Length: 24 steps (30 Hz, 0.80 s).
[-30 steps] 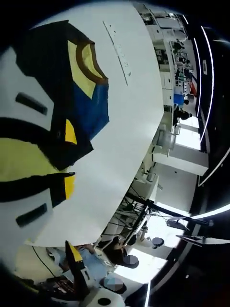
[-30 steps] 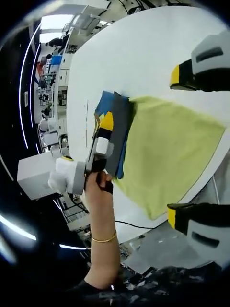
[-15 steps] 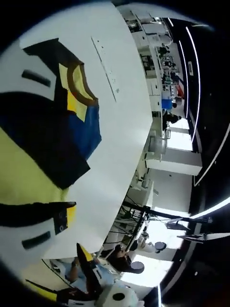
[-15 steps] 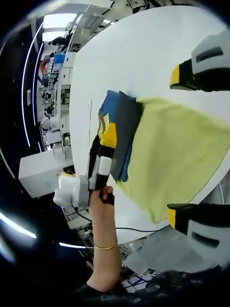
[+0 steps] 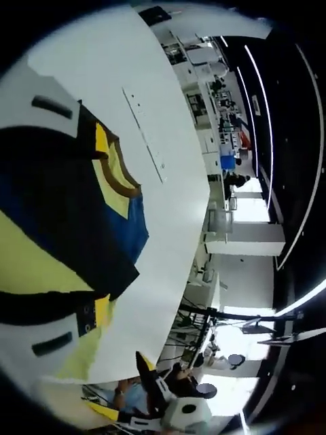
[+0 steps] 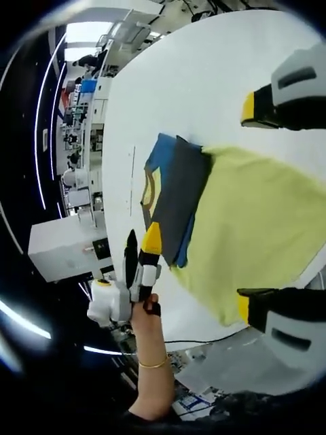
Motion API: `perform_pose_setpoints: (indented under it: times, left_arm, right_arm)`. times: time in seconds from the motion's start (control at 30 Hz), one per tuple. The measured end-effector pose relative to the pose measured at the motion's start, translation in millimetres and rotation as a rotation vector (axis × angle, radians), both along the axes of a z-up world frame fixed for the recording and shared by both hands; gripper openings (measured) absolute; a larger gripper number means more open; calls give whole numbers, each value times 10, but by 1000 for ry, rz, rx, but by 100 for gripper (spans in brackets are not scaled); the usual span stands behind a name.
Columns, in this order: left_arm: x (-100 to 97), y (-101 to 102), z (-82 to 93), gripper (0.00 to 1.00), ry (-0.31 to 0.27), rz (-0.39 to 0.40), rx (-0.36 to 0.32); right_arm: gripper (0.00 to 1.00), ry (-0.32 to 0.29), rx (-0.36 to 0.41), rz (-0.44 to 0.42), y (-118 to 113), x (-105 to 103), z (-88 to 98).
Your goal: Fold the garment on the visible template until the final outline fits inside the template.
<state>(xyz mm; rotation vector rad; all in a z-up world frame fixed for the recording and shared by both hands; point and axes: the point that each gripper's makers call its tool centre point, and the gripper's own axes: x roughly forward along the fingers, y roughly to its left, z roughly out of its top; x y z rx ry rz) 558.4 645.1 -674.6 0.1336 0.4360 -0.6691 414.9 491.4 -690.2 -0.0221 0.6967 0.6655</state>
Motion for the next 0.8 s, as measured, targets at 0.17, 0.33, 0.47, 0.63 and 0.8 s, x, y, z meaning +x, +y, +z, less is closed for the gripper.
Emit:
perform_pose_setpoints:
  times: [0.17,0.33,0.47,0.63,0.8]
  left_arm:
    - [-41,220,-25,74,0,12,17]
    - [-103,444,-107,67,5,17,76]
    - [-116,618,-167,63,11,43,101]
    - [-164,798,-259,58,20,62,144]
    - [-205,987,-367,51,46,94,164]
  right_arm:
    - [98,-8,-2,-10,-16,62,-1]
    - [98,-9,-2,-8,-11,88,1]
    - [97,-16,-10,-3,2,110,-16]
    - [97,-11,-9,7,42,113,-36]
    - [98,-9,-12,20,74,108,-44]
